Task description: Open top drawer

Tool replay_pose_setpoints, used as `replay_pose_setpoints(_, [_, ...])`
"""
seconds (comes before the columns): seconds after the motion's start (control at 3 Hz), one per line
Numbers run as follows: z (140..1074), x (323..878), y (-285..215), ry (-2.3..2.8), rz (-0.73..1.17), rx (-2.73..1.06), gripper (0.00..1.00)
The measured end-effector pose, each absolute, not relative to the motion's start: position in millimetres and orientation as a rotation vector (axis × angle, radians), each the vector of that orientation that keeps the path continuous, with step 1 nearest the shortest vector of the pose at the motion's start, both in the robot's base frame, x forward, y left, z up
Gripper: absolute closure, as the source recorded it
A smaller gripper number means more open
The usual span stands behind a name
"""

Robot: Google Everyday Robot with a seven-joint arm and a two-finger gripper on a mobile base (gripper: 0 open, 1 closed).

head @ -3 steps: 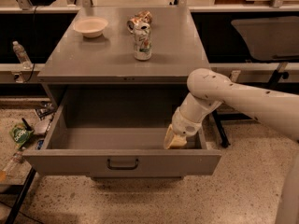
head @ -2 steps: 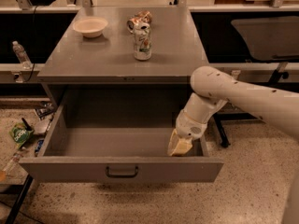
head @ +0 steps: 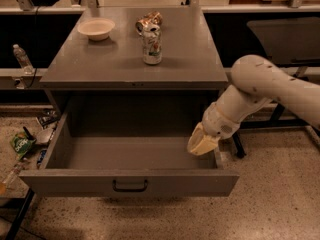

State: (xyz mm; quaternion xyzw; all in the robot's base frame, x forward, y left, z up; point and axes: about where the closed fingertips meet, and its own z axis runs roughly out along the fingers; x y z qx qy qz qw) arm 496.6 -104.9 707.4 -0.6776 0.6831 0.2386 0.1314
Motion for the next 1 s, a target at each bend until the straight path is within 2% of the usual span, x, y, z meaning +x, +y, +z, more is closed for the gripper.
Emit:
replay_pose_setpoints(0.33, [765, 506, -120, 1.894, 0.679, -1.788, 1.00])
replay_pose_setpoints(0.67, [828, 510, -131, 1.776, 0.745, -1.577, 1.00])
replay_pose_setpoints(1.0, [848, 510, -128, 1.737, 0.792, -1.509, 0.85])
